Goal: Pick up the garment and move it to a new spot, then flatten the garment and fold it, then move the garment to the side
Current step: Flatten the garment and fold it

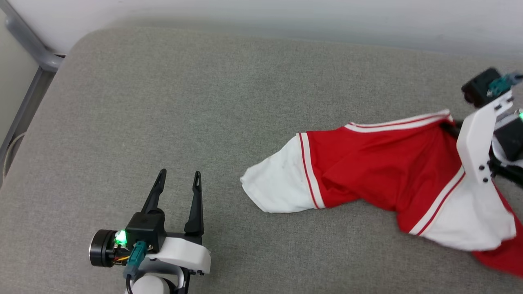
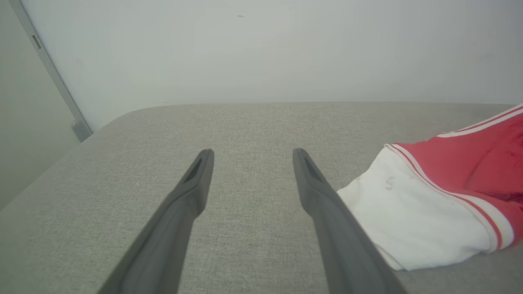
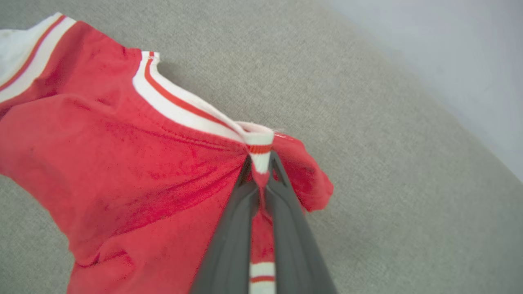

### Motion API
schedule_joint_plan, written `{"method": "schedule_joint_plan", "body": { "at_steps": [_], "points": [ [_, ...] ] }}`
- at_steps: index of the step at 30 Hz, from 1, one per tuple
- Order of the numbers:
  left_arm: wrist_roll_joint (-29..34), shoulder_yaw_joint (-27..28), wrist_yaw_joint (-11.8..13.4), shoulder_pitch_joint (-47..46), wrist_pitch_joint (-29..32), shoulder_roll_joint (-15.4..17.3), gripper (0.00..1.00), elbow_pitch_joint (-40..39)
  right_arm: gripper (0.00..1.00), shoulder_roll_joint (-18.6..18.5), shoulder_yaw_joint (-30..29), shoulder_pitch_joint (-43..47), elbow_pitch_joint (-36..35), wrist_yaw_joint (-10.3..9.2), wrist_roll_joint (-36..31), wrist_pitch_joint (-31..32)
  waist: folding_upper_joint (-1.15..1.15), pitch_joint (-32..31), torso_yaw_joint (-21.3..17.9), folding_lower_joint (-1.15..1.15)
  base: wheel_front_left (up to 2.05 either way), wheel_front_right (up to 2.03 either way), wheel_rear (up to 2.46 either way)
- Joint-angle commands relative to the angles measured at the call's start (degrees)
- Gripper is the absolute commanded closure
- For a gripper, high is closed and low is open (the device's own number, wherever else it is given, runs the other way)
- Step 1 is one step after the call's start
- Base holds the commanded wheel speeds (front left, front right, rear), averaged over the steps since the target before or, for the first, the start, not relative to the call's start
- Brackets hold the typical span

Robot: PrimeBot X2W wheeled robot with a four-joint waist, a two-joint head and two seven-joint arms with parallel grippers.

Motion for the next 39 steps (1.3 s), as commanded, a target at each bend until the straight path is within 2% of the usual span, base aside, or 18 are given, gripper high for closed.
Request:
{"method": "schedule_joint_plan", "body": {
  "at_steps": [1, 9, 15, 22, 29, 33, 39],
  "points": [
    [-0.14, 0.12, 0.41, 1.01, -0.14, -0.07, 0.0, -0.04, 1.0, 0.38, 0.32, -3.98, 1.39, -0.09, -0.74, -3.67, 0.0, -1.22, 0.07, -0.01, 0.0, 0.0, 0.0],
    [0.11, 0.89, 0.75, 3.01, -0.13, -0.09, 0.0, -0.19, 1.0, -0.15, 0.68, -8.43, 3.44, -0.08, -3.2, -12.95, 0.0, -3.74, -0.29, -0.01, 0.0, 0.0, 0.0],
    [0.41, 1.42, 0.91, 4.97, -0.13, -0.08, 0.0, -0.16, 1.0, -1.13, 1.7, -2.4, 0.46, -0.08, -4.91, -16.96, 0.0, -6.07, -1.44, -0.01, 0.0, 0.0, 0.0],
    [0.39, 1.61, 1.19, 7.27, -0.13, -0.09, 0.0, -0.15, 1.0, -2.13, -1.04, 12.39, -4.72, -0.08, -5.86, -19.89, 0.0, -9.13, -3.18, -0.01, 0.0, 0.0, 0.0],
    [0.53, 1.88, 1.13, 9.2, -0.13, -0.09, 0.0, -0.22, 1.0, -0.67, -8.6, 30.33, -7.73, -0.08, -5.49, -20.89, 0.0, -11.13, -4.71, -0.01, 0.0, 0.0, 0.0],
    [0.71, 1.87, 0.81, 9.34, -0.13, -0.09, 0.0, -0.28, 1.0, 1.37, -13.35, 39.34, -7.04, -0.07, -6.61, -21.12, 0.0, -11.31, -4.91, -0.01, 0.0, 0.0, 0.0],
    [0.69, 1.78, 0.54, 9.56, -0.13, -0.08, 0.0, -0.21, 1.0, 6.55, -18.66, 50.06, -5.04, -0.07, -8.3, -21.46, 0.0, -11.43, -4.91, -0.01, 0.0, 0.0, 0.0]
  ]
}}
